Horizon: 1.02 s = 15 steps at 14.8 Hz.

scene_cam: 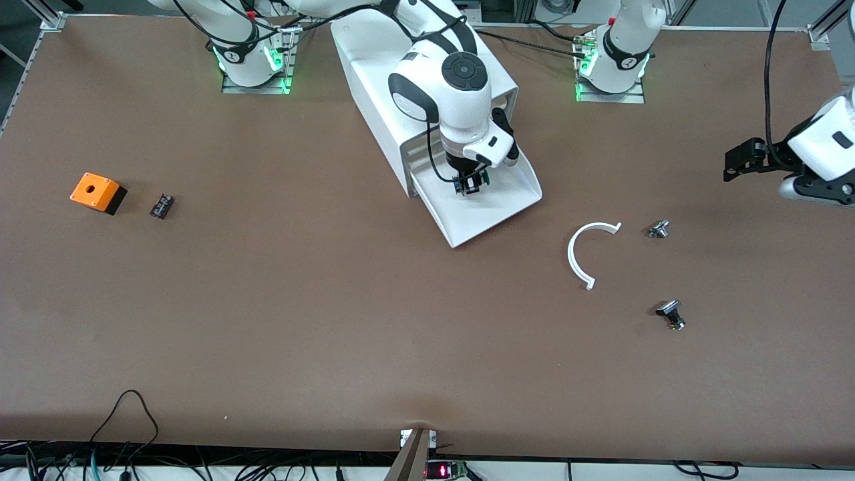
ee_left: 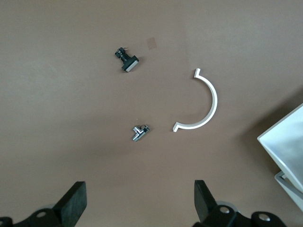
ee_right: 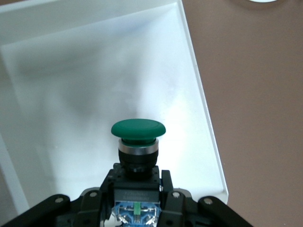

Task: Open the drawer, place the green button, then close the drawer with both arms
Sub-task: 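Carry the green button over the open drawer and lower it inside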

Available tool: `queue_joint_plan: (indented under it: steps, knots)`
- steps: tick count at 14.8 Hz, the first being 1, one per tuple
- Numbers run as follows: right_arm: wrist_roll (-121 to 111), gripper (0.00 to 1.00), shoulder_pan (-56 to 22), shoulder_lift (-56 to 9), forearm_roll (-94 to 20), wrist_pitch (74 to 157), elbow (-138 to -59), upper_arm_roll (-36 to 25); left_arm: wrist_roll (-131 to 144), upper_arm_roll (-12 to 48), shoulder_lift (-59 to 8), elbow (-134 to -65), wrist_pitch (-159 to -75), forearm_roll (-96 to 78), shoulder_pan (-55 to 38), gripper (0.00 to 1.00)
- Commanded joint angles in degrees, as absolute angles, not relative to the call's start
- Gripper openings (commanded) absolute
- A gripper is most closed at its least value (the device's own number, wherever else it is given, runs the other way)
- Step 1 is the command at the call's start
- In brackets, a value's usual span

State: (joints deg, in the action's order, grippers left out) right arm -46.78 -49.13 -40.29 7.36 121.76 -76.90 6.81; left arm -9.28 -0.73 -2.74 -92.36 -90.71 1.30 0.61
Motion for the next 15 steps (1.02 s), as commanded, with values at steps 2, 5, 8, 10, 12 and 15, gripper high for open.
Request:
queue_joint_plan:
  steps: [2, 5, 8, 10, 12, 15]
  knots:
    - [-48.4, 0.12, -50.3, -43.2, 8.5, 121.6, -74.2, 5.5, -9.1, -0.9, -3.0, -91.3, -91.6, 0.1, 1.3, 1.0]
    - [-48.4, 0.12, -50.7, -44.1, 8.5, 122.8, -74.2, 4.7, -9.2, -0.9, -3.0, -91.3, -91.6, 0.1, 1.3, 1.0]
    - [-47.4, 0.12, -51.9, -45.4, 8.6, 123.8, -74.2, 4.6, -9.6, -0.9, -3.1, -91.3, -91.7, 0.0, 1.3, 1.0]
    - [-47.3, 0.13, -53.3, -45.6, 8.5, 124.6, -74.2, 3.0, -9.7, -0.9, -3.2, -91.3, -91.6, 0.1, 1.4, 1.0]
    - [-47.3, 0.14, -53.4, -46.1, 8.5, 124.8, -74.2, 2.9, -9.8, -0.9, -3.2, -91.2, -91.6, 0.1, 1.5, 1.0]
    - [-46.7, 0.36, -53.9, -46.6, 8.5, 124.8, -74.3, 2.8, -9.8, -0.9, -3.2, -91.2, -91.6, 0.2, 1.5, 1.0]
